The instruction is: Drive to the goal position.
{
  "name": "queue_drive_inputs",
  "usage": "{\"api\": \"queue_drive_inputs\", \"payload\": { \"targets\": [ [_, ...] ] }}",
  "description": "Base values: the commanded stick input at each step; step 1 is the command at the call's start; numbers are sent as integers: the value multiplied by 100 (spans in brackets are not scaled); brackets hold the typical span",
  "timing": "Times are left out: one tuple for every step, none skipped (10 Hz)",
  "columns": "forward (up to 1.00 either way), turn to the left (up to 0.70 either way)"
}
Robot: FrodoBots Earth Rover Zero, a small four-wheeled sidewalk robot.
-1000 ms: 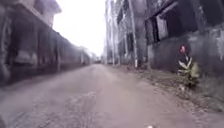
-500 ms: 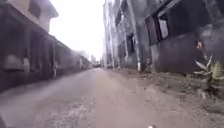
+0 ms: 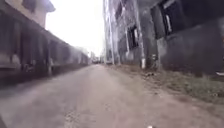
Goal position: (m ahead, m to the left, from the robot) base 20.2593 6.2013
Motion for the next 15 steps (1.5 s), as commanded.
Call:
{"api": "queue_drive_inputs", "payload": {
  "targets": [
    [100,0],
    [100,5],
    [100,22],
    [100,16],
    [100,0],
    [100,0],
    [100,0],
    [100,0],
    [100,0],
    [100,0],
    [100,0],
    [100,0],
    [100,0],
    [100,0],
    [100,0]
  ]
}}
